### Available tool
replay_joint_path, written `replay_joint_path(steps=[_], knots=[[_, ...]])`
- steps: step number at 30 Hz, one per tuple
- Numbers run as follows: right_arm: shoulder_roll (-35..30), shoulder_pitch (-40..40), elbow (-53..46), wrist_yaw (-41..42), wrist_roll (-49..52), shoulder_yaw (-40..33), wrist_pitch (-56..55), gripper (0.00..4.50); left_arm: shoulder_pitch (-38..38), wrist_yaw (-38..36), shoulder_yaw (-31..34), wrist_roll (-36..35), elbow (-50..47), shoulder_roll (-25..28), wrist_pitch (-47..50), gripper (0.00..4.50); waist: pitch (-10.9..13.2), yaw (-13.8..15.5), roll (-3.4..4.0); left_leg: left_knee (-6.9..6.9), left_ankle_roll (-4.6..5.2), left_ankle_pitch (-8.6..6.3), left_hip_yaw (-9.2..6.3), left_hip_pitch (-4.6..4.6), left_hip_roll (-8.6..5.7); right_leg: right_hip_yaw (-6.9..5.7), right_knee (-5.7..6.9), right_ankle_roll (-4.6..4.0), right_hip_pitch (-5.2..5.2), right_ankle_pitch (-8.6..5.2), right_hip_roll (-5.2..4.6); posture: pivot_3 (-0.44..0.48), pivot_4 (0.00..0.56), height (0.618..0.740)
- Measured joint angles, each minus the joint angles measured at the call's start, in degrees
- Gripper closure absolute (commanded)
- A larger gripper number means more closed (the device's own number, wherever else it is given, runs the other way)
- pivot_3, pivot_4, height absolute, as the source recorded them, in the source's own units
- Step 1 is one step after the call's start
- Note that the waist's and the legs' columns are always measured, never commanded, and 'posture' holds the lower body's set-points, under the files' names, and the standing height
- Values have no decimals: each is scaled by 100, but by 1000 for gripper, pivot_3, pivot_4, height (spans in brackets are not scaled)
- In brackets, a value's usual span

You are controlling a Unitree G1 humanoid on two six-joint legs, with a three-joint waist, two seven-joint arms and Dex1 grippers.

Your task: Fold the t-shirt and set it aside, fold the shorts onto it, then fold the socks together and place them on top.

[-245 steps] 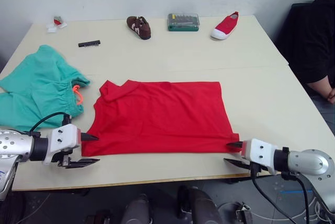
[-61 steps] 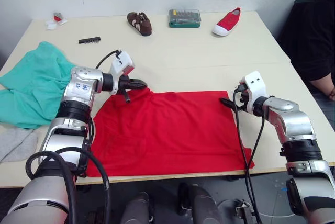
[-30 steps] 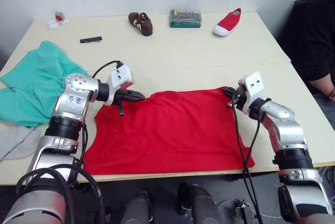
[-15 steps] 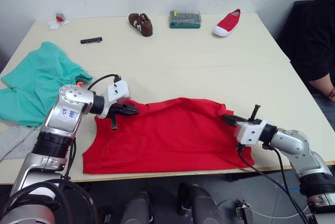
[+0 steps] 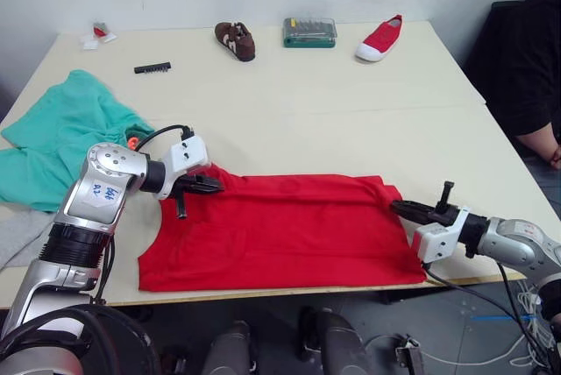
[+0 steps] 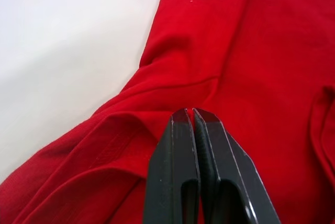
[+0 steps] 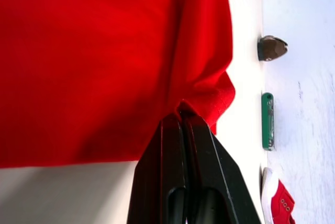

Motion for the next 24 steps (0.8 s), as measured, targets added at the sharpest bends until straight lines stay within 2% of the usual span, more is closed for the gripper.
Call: replay_joint_path(steps=[1,3,4,8,10,13,17,20,22,24], knots=[[2,-15,12,12,61,30,16,4465,5,-2,0,-21,-3,-1,18,4500,0,1,0,0,0,0,0,0,0,0,0,0,0,0,0,0,150,740],[5,-19,14,107,219,168,50,4118,25,-11,0,-77,-23,-4,100,4500,0,3,0,0,0,0,0,0,0,1,0,0,0,0,0,0,150,740],[9,24,-21,238,373,229,97,3953,44,-37,1,-116,-52,-4,174,4032,0,4,0,0,0,0,0,0,0,1,0,0,0,0,0,0,150,740],[-160,474,-684,756,1187,381,332,2621,245,-246,19,-399,-318,163,487,2893,0,10,0,0,1,0,-3,-1,0,1,-1,0,0,0,0,0,150,740],[-355,846,-1341,1167,2083,348,974,1891,345,-476,228,-785,-614,402,878,2253,4,5,-3,2,1,0,-7,-1,3,1,-3,0,2,0,2,0,150,740],[-433,1177,-2515,1661,3550,85,2529,1891,303,-636,729,-1413,-940,638,1526,2253,4,8,-2,3,1,0,-8,8,7,6,1,0,7,0,5,0,150,740],[-201,981,-3849,1792,4972,-137,4818,1891,-112,-328,1064,-1777,-761,523,1985,2253,3,48,-3,4,1,0,-17,8,10,2,6,0,9,1,7,0,150,740],[203,706,-4381,1737,5507,-123,6173,2513,-394,112,1118,-1727,-332,296,1929,2897,3,87,-3,3,0,-1,-16,5,10,0,6,-1,7,1,8,0,150,740],[568,444,-4522,1661,5661,-39,6880,3144,-511,371,1059,-1545,8,138,1696,3497,3,95,-3,3,0,-1,-15,-2,10,-2,4,-2,2,2,8,0,150,740],[1097,-14,-4497,1516,5520,226,7495,3901,-587,598,717,-1160,328,-47,1265,4180,2,91,-4,4,-1,-1,-11,-1,8,-2,5,-4,1,3,7,0,150,740]])
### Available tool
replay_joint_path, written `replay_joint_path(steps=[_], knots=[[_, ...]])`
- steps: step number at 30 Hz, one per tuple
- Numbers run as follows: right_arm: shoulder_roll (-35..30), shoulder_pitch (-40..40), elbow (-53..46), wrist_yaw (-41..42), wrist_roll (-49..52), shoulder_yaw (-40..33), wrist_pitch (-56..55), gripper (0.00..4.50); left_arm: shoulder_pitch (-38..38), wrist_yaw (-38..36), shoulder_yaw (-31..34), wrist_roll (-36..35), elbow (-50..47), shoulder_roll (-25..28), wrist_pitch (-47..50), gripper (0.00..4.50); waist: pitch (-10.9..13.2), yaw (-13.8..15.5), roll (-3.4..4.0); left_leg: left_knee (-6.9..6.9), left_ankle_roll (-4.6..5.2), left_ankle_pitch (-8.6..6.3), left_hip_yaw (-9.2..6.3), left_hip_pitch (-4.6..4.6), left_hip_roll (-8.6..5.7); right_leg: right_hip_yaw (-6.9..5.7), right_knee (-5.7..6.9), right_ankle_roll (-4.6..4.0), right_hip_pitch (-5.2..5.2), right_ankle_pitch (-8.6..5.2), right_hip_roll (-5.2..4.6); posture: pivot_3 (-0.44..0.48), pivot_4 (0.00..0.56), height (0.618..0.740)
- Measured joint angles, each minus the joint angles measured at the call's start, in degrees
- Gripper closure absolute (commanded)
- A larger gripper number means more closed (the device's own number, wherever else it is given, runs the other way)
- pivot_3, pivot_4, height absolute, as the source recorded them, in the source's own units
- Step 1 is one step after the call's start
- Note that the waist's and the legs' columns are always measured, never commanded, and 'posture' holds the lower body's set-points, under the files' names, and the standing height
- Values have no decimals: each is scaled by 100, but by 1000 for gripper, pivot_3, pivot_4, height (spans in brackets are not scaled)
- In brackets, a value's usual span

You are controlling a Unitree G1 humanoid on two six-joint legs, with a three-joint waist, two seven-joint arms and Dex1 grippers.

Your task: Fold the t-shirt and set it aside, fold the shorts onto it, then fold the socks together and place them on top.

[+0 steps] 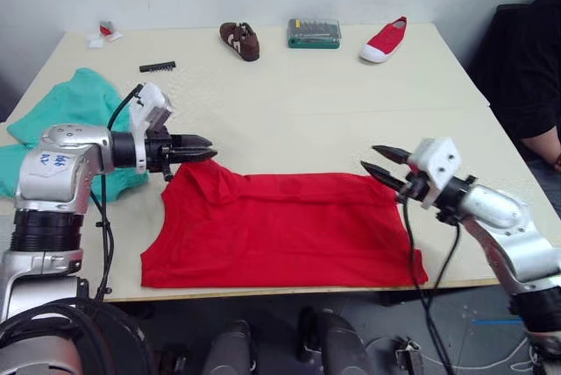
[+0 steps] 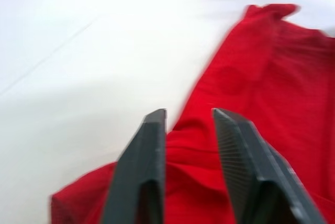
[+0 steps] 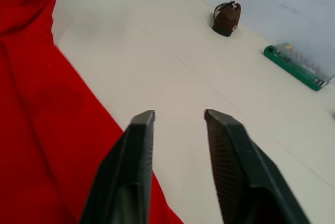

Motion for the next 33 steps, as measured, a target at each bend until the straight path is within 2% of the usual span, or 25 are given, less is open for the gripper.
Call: replay_joint_path(steps=[1,2,5,11,14,17,21,25,29,33], knots=[[243,-193,35,-55,-180,241,219,4228,-20,70,-232,181,129,-145,-208,4486,0,7,0,0,0,0,-1,-4,-1,-2,0,0,-2,0,0,0,150,740],[414,-309,67,-101,-353,428,399,4435,-20,106,-423,313,201,-263,-360,4500,0,7,0,0,0,0,0,-7,-1,-3,2,0,-4,0,0,0,150,740],[787,-444,251,-231,-837,839,898,4435,-18,126,-874,641,443,-476,-758,4500,0,39,0,2,7,-4,0,-22,-2,-10,8,-1,-8,1,0,0,150,740],[1043,-314,389,-409,-1361,894,1537,4435,-9,97,-1061,914,566,-523,-1130,4500,0,40,0,4,27,-15,6,-25,-11,-10,0,3,-7,3,-12,0,150,740],[1044,-179,211,-454,-1477,801,1676,4435,144,32,-1138,1122,546,-317,-1403,4500,0,29,0,4,27,-15,7,-18,-10,-9,1,4,-5,3,-12,0,150,740],[878,123,-67,-496,-1535,542,1820,4435,563,-117,-1094,1216,155,309,-1422,4500,-1,-25,-1,4,24,-16,6,-14,-3,-10,-7,4,-4,2,-10,0,150,740],[591,512,-352,-506,-1620,105,1999,4435,1299,-409,-722,1081,-558,1184,-837,4500,-1,-72,-1,3,24,-19,3,-10,-2,-9,-18,4,-2,1,-12,0,150,740],[557,755,-541,-506,-1629,-94,2083,4435,1768,-532,-143,529,-1066,1435,71,4500,-2,-8,-2,3,27,-21,-6,-15,-4,-7,-19,5,-2,1,-13,0,150,740],[764,748,-642,-458,-1539,-176,2227,4435,1215,-305,315,10,-978,1134,695,4500,-3,76,-5,3,25,-19,-12,-17,-6,-10,-17,7,-1,3,-11,0,150,740],[1015,384,-661,-340,-1480,-52,2252,4435,124,289,357,101,-166,604,346,4500,-3,53,-5,3,22,-16,-5,-13,-12,-6,-7,8,-2,5,-12,0,150,740]])
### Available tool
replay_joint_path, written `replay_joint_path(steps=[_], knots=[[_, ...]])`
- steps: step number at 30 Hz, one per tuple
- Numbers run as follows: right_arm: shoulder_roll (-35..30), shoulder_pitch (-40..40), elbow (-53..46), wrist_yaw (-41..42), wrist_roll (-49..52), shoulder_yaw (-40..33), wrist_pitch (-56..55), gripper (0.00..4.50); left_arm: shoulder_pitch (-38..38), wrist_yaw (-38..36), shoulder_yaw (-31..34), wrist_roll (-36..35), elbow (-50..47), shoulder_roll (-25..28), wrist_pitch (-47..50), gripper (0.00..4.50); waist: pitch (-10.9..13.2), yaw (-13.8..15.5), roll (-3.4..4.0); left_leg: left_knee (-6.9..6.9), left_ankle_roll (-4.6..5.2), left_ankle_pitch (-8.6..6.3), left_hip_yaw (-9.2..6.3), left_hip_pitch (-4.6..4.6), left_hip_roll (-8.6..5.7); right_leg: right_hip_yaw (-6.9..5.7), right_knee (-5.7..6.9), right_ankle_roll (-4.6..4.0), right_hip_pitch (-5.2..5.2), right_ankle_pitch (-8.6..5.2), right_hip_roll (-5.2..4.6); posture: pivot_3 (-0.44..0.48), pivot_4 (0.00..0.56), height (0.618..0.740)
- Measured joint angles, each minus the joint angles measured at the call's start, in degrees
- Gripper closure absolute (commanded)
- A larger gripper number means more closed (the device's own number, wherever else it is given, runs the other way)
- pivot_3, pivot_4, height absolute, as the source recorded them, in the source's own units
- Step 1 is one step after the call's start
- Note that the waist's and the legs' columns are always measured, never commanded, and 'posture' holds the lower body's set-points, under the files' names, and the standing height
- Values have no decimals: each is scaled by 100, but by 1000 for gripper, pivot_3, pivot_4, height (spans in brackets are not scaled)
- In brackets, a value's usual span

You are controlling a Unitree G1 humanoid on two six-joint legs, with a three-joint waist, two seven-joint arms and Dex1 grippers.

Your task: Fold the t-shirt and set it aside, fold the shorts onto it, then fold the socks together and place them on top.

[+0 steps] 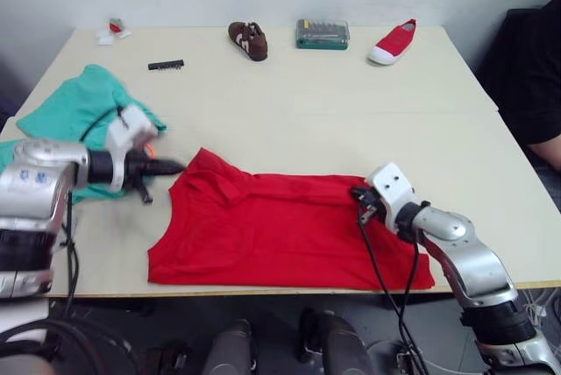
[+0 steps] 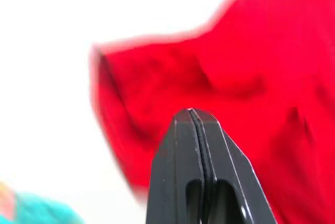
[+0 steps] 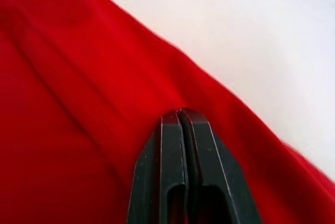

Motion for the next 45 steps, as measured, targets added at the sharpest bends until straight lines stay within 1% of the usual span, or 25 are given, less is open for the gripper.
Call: replay_joint_path(steps=[2,3,4,7,9,11,13,15,19,23,26,28,29,30,31,33,35,38,42,45], knots=[[122,-316,24,11,-20,43,12,4435,-442,142,-144,108,427,-296,-249,4500,0,-31,0,0,-2,1,5,0,3,-1,7,0,-2,0,5,0,150,740],[178,-412,40,11,-24,74,10,4435,-525,157,-205,133,530,-372,-309,4500,0,-47,0,-1,-4,2,5,-2,4,-1,14,0,-2,0,8,0,150,740],[280,-571,119,11,-45,168,-6,4435,-686,122,-394,226,765,-511,-464,4500,-1,-64,-1,-2,-5,3,7,-2,5,-3,16,0,-2,0,10,0,150,740],[546,-807,452,10,-157,435,-57,4435,-806,-74,-971,572,1206,-773,-942,4500,-1,-125,-1,-2,-3,2,14,-6,4,-4,9,-1,-3,0,10,0,150,740],[644,-807,608,10,-199,476,-67,4435,-784,-268,-1269,735,1402,-813,-1130,4500,-1,-156,-2,-2,0,0,20,-12,4,-4,6,0,-8,0,10,0,150,740],[649,-805,749,8,-251,474,-90,4435,-645,-623,-1483,837,1389,-668,-1297,4500,-1,-187,-2,-2,2,-2,29,-11,5,2,5,-1,-13,0,10,0,150,740],[646,-783,757,10,-259,449,-104,4435,-398,-887,-1520,867,1255,-386,-1304,4500,-1,-235,-1,-5,2,-2,30,-8,8,4,5,-1,-13,-1,10,0,150,740],[605,-673,751,10,-264,401,-104,4435,82,-1210,-1528,872,859,56,-1260,4500,-1,-285,-1,-6,0,-3,29,-4,11,4,6,-2,-12,-1,10,0,150,740],[466,-483,706,7,-351,384,-96,4435,621,-1503,-1495,856,273,468,-1206,4500,0,-275,-1,-4,0,-4,25,1,8,9,-9,-2,-8,-2,2,0,150,740],[73,-163,444,-58,-413,93,21,4435,739,-1482,-1269,760,220,593,-1081,4500,0,-164,-1,-4,2,-4,14,-1,5,11,-10,-3,-7,-2,2,0,150,740],[-121,-46,360,-124,-488,-141,147,4435,476,-1468,-926,339,234,419,-460,4500,-1,-80,-3,-1,3,-4,9,-5,2,9,-9,-1,-7,-1,1,0,150,740],[-67,-51,325,-175,-446,-311,269,4435,-95,-1309,-543,-166,238,-120,172,4500,1,9,-7,4,8,0,5,-11,-2,7,-8,5,-6,3,0,0,150,740],[53,-149,253,-186,-376,-351,324,4435,-408,-1167,-406,-344,236,-377,377,4500,0,12,-7,6,8,1,4,-12,-3,7,-9,12,-5,7,0,0,150,740],[168,-263,178,-188,-318,-345,354,4435,-603,-1038,-367,-394,235,-517,427,4500,0,2,-7,5,8,1,7,-9,-4,12,-7,13,-5,8,0,0,150,740],[276,-398,112,-196,-274,-318,355,4435,-765,-834,-387,-340,270,-672,348,4500,-3,-25,-1,3,7,2,17,1,-5,21,-4,13,-4,8,2,0,150,740],[349,-524,129,-244,-273,-296,353,4435,-807,-542,-534,-124,451,-856,88,4500,-6,-98,4,-9,5,3,30,10,-3,28,13,13,-4,7,7,0,150,740],[458,-570,316,-337,-357,-256,358,4435,-765,-212,-825,244,1018,-1040,-195,4500,-6,-156,4,-10,2,5,34,6,2,26,13,13,-9,7,13,0,150,740],[543,-500,676,-463,-502,-151,403,4435,-557,82,-1268,754,1831,-1178,-797,4500,-5,-180,3,-10,2,4,41,-5,5,26,12,12,-23,8,15,0,150,740],[407,-282,600,-510,-583,-214,377,4435,-551,264,-1293,991,2115,-1071,-1439,4500,-11,-154,-2,-6,10,-1,45,12,4,34,2,11,-9,7,8,0,150,740],[124,43,470,-546,-601,-487,377,4435,-425,411,-1204,1029,2311,-885,-1811,4500,-26,-151,-5,-6,16,-12,47,26,4,41,-10,11,1,7,5,0,150,740]])
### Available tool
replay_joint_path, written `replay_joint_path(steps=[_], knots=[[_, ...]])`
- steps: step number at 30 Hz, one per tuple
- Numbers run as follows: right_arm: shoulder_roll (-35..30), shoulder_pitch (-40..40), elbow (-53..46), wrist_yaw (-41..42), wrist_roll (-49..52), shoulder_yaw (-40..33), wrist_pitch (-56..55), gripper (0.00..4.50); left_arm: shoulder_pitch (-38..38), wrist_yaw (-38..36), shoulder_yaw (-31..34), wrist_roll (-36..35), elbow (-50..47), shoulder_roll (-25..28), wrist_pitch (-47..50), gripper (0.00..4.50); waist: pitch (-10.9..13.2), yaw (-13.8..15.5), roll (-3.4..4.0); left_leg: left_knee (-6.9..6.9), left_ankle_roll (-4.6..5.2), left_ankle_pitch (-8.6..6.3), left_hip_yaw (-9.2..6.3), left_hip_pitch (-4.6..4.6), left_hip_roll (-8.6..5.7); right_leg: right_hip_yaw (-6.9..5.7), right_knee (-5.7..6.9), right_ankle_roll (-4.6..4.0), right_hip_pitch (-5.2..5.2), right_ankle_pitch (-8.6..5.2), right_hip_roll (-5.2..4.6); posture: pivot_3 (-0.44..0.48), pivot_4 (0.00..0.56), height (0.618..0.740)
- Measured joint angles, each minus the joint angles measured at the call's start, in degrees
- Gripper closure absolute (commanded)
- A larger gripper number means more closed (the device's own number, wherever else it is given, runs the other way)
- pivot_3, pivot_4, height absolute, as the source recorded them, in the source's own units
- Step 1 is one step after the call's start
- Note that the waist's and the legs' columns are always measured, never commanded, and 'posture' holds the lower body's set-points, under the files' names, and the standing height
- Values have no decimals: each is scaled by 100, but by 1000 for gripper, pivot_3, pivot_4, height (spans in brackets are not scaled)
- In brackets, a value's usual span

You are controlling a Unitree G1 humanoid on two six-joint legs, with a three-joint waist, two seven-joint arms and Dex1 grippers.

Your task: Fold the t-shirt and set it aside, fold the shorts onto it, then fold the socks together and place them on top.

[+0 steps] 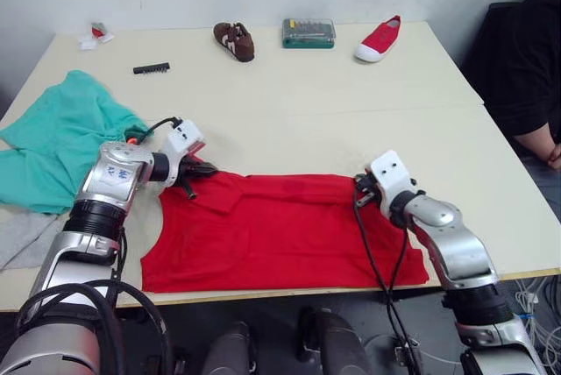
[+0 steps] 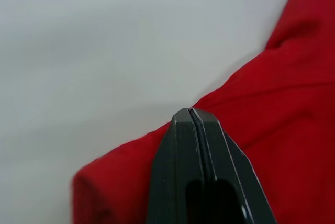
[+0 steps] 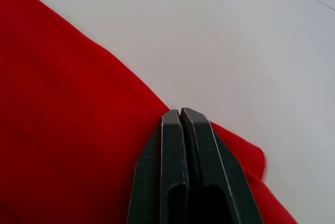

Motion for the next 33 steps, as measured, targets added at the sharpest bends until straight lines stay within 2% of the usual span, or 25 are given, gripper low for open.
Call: replay_joint_path(steps=[4,7,11,14,18,23,27,33], knots=[[-418,360,-20,-19,-14,-486,36,4435,288,33,261,-2,-40,303,-96,4500,-4,1,-1,-8,-4,-4,16,25,2,16,8,0,5,-1,2,0,150,740],[-440,531,-15,56,176,-908,13,4435,616,-34,652,-194,-181,443,-43,4500,-3,-21,0,-18,-12,-9,41,38,11,32,10,0,2,-1,9,0,150,740],[-427,451,-390,568,750,-1120,-180,4435,1116,-503,1331,-1053,-974,431,210,4500,2,-23,0,-15,-21,-12,45,31,25,31,10,-1,-8,-2,21,0,150,740],[-379,156,-538,716,905,-1031,-239,4435,1237,-701,1553,-1365,-1642,485,301,4500,3,3,-1,-14,-22,-13,48,32,22,36,7,-1,-6,-1,19,0,150,740],[-9,-157,-529,707,879,-468,-261,4435,1519,-708,1340,-1357,-2234,466,402,4500,3,3,-1,-18,-21,-16,56,38,23,43,6,-3,-5,-2,21,0,150,740],[215,-196,120,478,445,235,-275,4435,1547,-372,833,-729,-1888,429,85,4500,3,12,-1,-15,-10,-21,60,29,18,44,5,-3,-12,-2,18,0,150,740],[-50,-138,224,404,316,139,-371,4435,1541,-273,768,-463,-1412,453,-280,4500,2,19,-2,-13,1,-30,63,30,18,45,-3,-3,-9,-2,15,0,150,740],[-701,454,67,570,412,-545,-363,4435,1781,-204,1099,-455,-1165,712,-609,4500,1,-1,-2,-14,10,-45,73,39,23,51,-7,-3,-4,-2,15,0,150,740]])
